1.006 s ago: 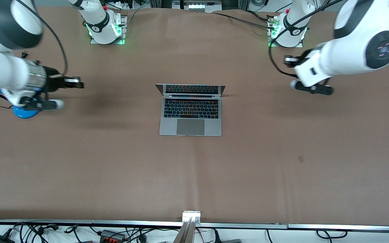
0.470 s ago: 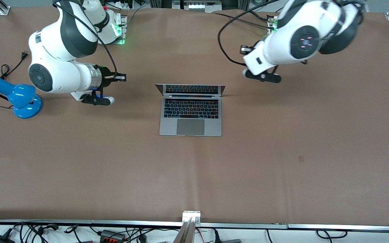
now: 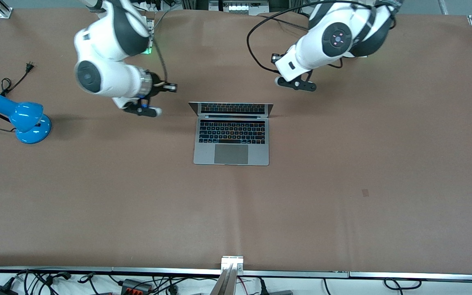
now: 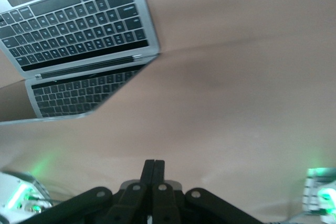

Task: Close laptop with both arms from behind
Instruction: 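Move both grippers to the laptop screen's back edge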

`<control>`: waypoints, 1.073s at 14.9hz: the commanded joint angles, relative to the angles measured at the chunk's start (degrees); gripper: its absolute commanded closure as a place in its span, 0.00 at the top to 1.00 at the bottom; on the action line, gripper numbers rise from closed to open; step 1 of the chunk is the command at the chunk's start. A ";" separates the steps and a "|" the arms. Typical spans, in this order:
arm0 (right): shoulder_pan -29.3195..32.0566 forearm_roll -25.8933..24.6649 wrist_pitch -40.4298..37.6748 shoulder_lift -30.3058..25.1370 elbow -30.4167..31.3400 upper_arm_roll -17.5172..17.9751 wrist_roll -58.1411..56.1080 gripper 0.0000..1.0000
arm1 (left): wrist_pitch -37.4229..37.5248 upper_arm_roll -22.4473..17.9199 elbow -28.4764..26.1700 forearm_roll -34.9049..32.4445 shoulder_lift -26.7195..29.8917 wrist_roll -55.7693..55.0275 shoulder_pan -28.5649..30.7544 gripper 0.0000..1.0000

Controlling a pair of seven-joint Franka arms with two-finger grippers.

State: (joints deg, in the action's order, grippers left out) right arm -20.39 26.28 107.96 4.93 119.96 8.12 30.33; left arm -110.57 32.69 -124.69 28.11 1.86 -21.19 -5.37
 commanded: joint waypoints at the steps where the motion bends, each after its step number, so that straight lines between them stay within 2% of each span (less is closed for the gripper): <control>1: -2.02 2.72 2.78 0.52 1.33 -0.56 1.75 0.00 | -10.87 3.43 -6.26 3.79 1.67 0.28 0.80 0.01; 5: -4.22 6.06 4.96 1.84 2.38 -0.56 2.28 0.00 | -16.68 4.75 -6.97 3.80 -0.71 0.36 0.62 0.01; 9: -6.50 6.07 13.04 4.91 1.77 -0.56 2.72 0.00 | -29.68 6.69 -7.06 3.80 -6.50 1.42 0.62 0.01; 12: -7.47 5.54 13.67 6.49 -1.21 -0.56 2.28 0.00 | -37.86 8.00 -6.88 3.80 -10.28 1.68 0.53 0.01; 16: -6.77 4.04 15.87 10.35 -6.39 -0.73 2.02 0.00 | -39.11 7.92 -6.62 3.80 -11.35 5.45 1.06 0.01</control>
State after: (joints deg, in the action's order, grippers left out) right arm -27.08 30.92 123.44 12.12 117.61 7.93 32.48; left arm -149.21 39.89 -131.91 30.56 -9.22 -19.40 -5.27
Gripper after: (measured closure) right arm 0.991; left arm 0.991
